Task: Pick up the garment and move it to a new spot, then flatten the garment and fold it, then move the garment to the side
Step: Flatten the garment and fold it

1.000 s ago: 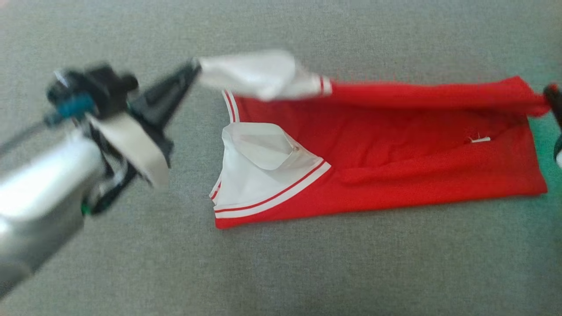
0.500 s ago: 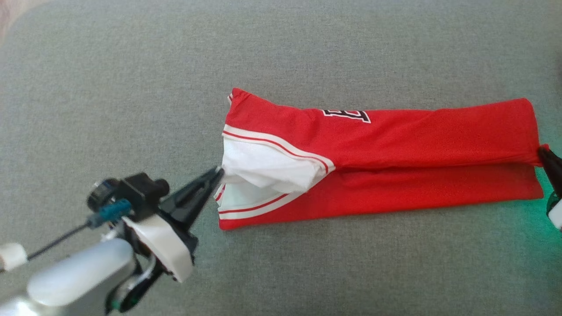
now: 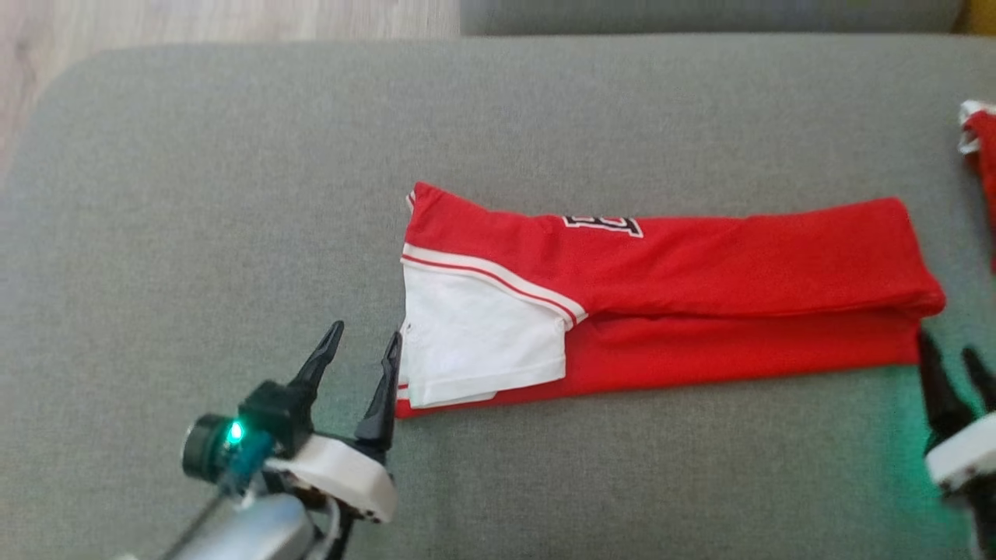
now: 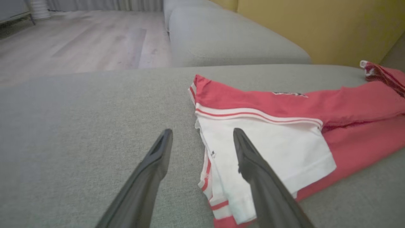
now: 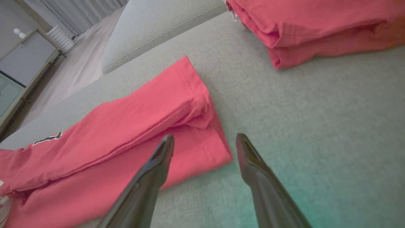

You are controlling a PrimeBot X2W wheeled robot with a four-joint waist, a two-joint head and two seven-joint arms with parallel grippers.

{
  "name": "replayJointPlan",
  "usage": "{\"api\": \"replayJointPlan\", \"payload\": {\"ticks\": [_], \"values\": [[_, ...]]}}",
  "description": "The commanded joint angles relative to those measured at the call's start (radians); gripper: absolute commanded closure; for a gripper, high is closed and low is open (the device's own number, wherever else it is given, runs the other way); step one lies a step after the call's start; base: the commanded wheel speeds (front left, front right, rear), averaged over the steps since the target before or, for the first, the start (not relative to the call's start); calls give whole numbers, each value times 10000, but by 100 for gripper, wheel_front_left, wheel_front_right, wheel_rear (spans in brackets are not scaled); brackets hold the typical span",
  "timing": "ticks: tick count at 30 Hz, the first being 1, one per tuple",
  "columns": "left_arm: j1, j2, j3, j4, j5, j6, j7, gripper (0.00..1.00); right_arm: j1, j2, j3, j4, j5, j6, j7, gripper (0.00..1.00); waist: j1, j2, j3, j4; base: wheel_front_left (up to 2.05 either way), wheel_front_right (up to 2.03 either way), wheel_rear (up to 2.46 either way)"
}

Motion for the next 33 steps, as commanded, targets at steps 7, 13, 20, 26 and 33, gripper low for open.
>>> {"api": "replayJointPlan", "payload": {"ticks": [7, 13, 20, 26, 33], "values": [[2080, -1069, 2404, -1421, 2952, 1210, -124, 0, 32, 1029, -1069, -10, -675, 67, -530, 0, 0, -1, -745, 329, 0, 0, 0], [3027, -1733, 2895, -1754, 4293, 949, -124, 0, -1086, 1439, -2198, 886, -1468, 67, -297, 0, 0, -1, -777, 731, 0, 0, 0], [3368, -2392, 3411, -1555, 5126, 190, -125, 0, -2709, 1555, -3585, 2867, -3680, 67, 106, 0, 0, -1, -640, 1169, 0, 0, 0], [3578, -2758, 3932, -1399, 5571, -293, -125, 0, -2979, 1989, -4238, 4189, -4884, 67, 583, 0, 0, -1, -603, 1283, 0, 0, 0], [3817, -3116, 4386, -1184, 5934, -804, -125, 0, -2927, 2472, -3722, 4378, -4514, 67, 970, 100, 0, -1, -647, 1148, 0, 0, 0]]}}
